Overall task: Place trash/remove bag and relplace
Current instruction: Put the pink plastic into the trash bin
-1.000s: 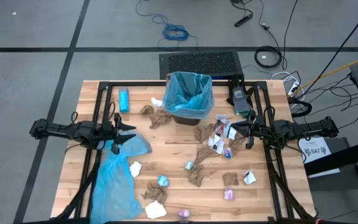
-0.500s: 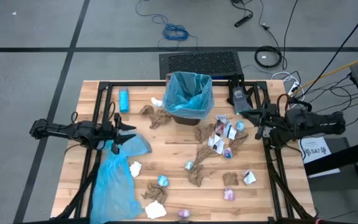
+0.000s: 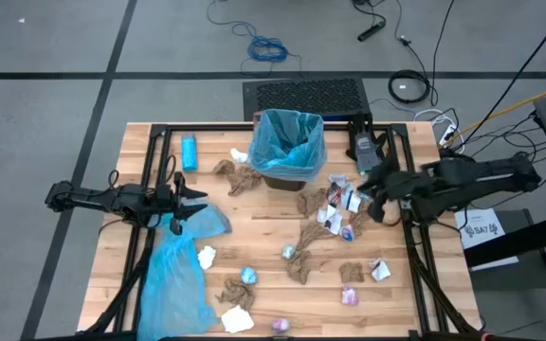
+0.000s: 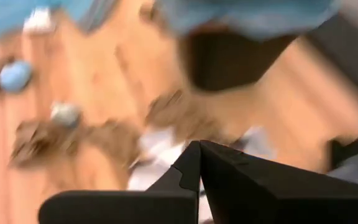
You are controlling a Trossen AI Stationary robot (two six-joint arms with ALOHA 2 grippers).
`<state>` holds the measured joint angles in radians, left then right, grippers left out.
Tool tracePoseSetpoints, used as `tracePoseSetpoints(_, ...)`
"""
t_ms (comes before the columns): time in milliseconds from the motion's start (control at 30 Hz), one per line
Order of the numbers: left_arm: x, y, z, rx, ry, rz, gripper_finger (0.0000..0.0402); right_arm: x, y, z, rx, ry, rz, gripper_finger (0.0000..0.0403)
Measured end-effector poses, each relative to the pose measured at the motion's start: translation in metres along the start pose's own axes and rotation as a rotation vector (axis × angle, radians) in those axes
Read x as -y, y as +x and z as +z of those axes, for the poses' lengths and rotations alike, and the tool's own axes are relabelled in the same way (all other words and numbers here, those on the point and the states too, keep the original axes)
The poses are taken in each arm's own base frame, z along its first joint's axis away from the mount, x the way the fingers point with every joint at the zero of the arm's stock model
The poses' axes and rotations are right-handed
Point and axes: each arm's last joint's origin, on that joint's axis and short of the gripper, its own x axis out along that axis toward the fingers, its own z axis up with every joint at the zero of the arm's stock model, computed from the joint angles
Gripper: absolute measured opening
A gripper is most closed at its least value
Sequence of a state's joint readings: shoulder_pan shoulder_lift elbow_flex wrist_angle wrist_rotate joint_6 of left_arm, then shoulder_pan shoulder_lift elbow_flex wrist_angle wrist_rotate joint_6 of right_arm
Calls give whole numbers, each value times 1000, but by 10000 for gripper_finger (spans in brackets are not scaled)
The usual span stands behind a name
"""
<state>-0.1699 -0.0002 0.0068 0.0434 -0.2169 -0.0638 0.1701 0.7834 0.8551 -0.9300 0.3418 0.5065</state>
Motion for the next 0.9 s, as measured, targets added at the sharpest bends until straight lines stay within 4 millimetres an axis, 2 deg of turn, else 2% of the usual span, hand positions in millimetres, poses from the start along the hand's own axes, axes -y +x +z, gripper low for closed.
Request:
tracePoseSetpoints(200,0,0,0,0,0,0,157,-14,25,-6,-245,53,56,0)
tracePoseSetpoints(400,0,0,0,0,-6,1,157,-25,35,-15,-369,88,11,11)
tracePoseSetpoints(733,0,0,0,0,-9,0,157,-68,42,-43,-396,87,-73,87)
tracePoseSetpoints(900,0,0,0,-1,-10,-1,157,-87,54,-54,-394,57,-104,129)
